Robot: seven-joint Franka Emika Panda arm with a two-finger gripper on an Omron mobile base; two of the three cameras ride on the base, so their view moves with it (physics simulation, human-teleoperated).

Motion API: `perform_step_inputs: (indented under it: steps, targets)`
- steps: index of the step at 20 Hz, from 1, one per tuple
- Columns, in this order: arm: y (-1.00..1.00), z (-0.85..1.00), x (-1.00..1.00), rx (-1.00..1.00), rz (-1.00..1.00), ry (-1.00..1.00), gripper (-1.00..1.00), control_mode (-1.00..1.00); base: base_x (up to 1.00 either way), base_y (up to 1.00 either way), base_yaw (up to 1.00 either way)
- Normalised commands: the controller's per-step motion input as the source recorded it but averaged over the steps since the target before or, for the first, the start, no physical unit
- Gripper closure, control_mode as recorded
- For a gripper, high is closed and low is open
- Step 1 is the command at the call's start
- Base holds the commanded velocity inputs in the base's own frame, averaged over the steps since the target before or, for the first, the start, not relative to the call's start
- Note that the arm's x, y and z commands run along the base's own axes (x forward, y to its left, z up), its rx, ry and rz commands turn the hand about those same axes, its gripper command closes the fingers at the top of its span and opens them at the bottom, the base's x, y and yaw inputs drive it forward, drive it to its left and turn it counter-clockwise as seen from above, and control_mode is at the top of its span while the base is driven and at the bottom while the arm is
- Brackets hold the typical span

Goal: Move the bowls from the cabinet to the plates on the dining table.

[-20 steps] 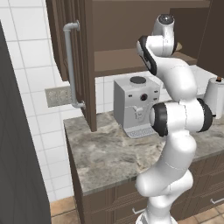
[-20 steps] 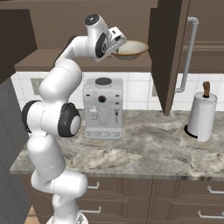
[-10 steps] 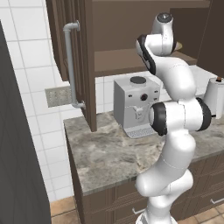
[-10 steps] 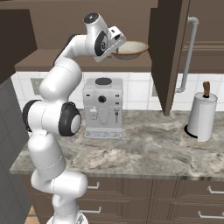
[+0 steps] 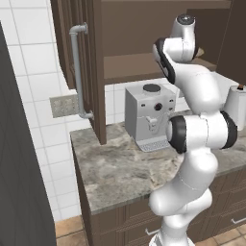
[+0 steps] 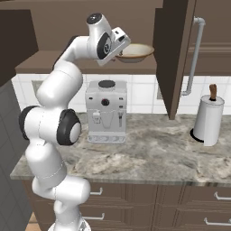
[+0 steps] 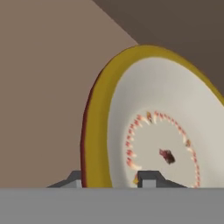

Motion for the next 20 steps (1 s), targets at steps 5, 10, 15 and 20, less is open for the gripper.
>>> perform_step_inputs:
  steps: [5,10,15,20]
  targets:
    - [-0.14,-0.17,-0.51,-0.03,0.04,-0.05,1.0,-1.0,0.0,0.0,0.0]
    - [-0.08,-0.09,-0.63,-0.04,0.05,-0.08,1.0,-1.0,0.0,0.0,0.0]
    - [0.0,-0.01,-0.69,-0.05,0.07,-0.09,1.0,-1.0,0.0,0.0,0.0]
    - [0.0,0.01,-0.67,-0.06,0.08,-0.05,1.0,-1.0,0.0,0.0,0.0]
